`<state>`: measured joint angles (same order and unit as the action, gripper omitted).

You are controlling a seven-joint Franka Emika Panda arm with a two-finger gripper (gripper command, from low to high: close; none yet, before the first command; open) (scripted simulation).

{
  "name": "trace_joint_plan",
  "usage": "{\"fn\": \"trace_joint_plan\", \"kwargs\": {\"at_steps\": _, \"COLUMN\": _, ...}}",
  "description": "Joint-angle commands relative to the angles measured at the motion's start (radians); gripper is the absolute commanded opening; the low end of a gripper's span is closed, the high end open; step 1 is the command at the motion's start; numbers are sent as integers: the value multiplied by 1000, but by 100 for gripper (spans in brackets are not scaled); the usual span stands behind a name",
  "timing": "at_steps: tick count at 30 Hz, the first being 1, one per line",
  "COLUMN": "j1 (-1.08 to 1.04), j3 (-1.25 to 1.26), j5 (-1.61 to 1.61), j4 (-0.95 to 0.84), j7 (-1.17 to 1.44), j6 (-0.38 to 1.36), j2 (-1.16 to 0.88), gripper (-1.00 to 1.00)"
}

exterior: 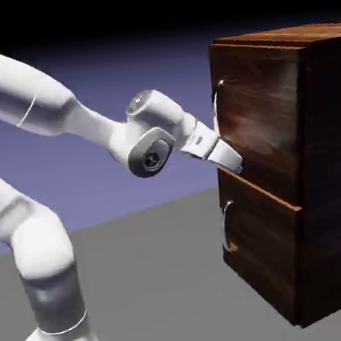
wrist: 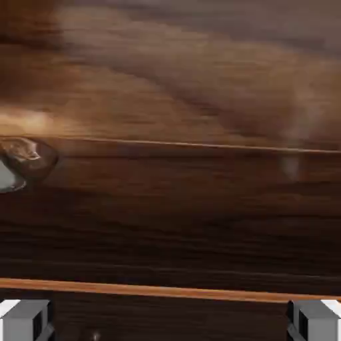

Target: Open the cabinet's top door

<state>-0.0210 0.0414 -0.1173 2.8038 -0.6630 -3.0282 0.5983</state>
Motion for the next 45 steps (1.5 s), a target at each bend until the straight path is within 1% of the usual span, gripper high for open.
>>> {"fn": "trace_joint_plan", "kwargs": {"at_steps": 1, "j1": -12, "j3": 15, "j5": -44, "j4": -2, "j7": 29, "j6": 3, "j2": 11, "gripper": 0}}
{"fn": "trace_joint_plan", "kwargs": {"at_steps": 45, "j1": -551, "j3": 691, "j5": -1957, "j4": -103, "j7": 1301, "j6": 146, "j2": 472, "gripper": 0}}
